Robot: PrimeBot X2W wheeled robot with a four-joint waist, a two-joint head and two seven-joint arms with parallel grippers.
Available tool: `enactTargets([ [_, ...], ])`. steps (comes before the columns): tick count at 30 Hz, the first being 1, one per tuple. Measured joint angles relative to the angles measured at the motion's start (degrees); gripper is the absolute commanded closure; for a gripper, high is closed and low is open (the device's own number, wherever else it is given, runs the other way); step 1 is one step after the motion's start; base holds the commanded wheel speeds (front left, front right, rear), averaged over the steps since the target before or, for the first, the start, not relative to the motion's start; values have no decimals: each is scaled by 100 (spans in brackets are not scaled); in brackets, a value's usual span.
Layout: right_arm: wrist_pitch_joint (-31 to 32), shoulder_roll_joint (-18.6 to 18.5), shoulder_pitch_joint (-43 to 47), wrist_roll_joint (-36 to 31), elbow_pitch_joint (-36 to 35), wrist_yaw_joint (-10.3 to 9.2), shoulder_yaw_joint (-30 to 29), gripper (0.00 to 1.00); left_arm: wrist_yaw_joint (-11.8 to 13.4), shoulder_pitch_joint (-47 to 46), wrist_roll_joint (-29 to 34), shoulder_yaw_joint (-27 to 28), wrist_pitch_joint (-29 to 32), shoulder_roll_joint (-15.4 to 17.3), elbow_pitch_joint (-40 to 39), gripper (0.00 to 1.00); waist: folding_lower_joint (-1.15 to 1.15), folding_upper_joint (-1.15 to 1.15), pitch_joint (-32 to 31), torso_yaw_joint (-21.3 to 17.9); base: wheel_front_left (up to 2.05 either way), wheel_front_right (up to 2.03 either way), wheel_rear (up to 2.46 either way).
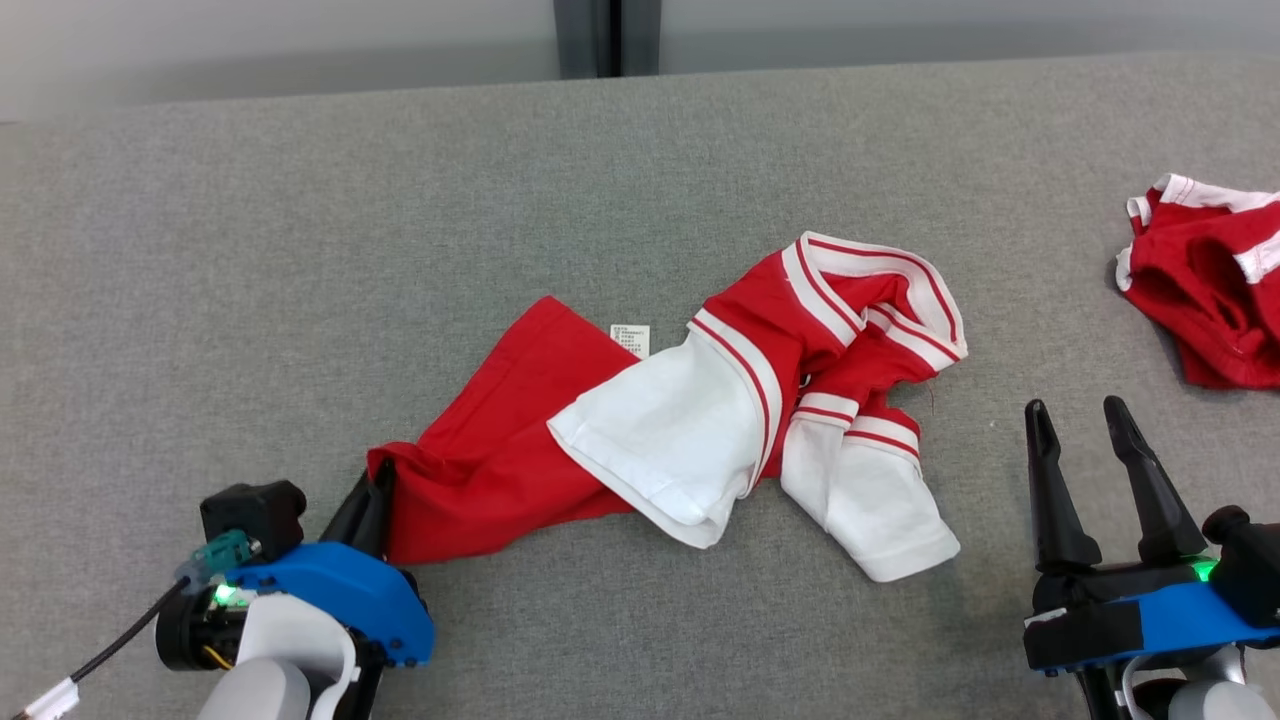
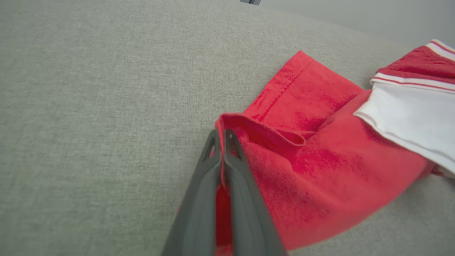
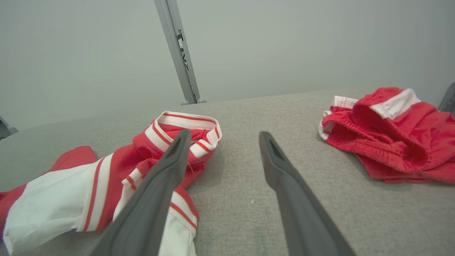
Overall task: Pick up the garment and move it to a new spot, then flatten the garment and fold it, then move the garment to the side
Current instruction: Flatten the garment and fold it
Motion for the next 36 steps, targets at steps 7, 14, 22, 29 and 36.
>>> enactTargets([
  [7,-69,-9,-90,48,69,0,-11,0,-145,-692,-148,208,-537,-120,932,100,0,0,189,-123,0,0,0],
  [14,-92,-34,-201,81,114,0,36,0,-359,-1344,-354,357,-975,-303,1960,0,0,0,278,-144,0,0,0],
  [22,-126,-71,-214,78,94,0,109,0,-410,-1742,165,304,-2175,-345,2208,0,-1,0,183,-62,0,0,0],
  [29,-55,-147,-175,0,-63,0,200,0,87,-1256,1189,538,-2248,-265,964,0,-1,0,-88,51,0,0,0],
  [36,121,-160,61,-65,-243,0,252,0,289,-165,1685,644,-2249,-204,79,0,-2,0,-433,139,0,0,0],
])
